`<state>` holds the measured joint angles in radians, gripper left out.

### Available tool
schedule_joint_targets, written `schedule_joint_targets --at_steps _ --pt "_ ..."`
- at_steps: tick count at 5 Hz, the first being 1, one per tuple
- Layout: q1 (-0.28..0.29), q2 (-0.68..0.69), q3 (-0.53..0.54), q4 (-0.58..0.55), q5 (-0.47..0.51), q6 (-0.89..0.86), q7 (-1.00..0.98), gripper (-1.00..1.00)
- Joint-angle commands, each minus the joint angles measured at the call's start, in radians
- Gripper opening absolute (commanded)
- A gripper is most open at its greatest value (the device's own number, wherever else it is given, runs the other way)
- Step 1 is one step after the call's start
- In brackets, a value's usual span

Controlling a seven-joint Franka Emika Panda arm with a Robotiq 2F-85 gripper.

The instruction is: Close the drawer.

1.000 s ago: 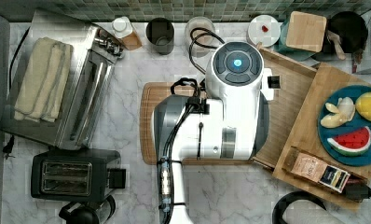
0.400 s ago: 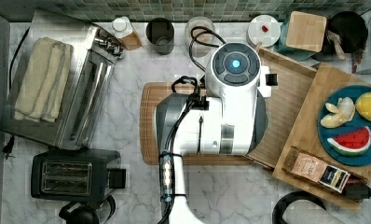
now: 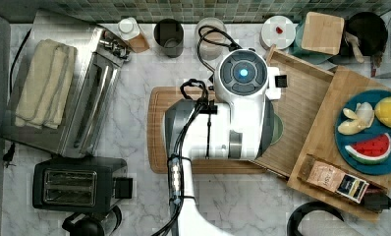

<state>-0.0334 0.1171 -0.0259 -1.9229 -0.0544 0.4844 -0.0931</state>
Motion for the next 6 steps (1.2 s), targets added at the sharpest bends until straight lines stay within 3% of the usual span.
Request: schedule_joint_targets --at_steps 1,6 --pt "0.05 0.074 0.044 0.005 -0.005 0.14 0.032 -1.0" --pt "0.087 0.226 0.017 0.065 -0.082 0.241 0.026 -1.0"
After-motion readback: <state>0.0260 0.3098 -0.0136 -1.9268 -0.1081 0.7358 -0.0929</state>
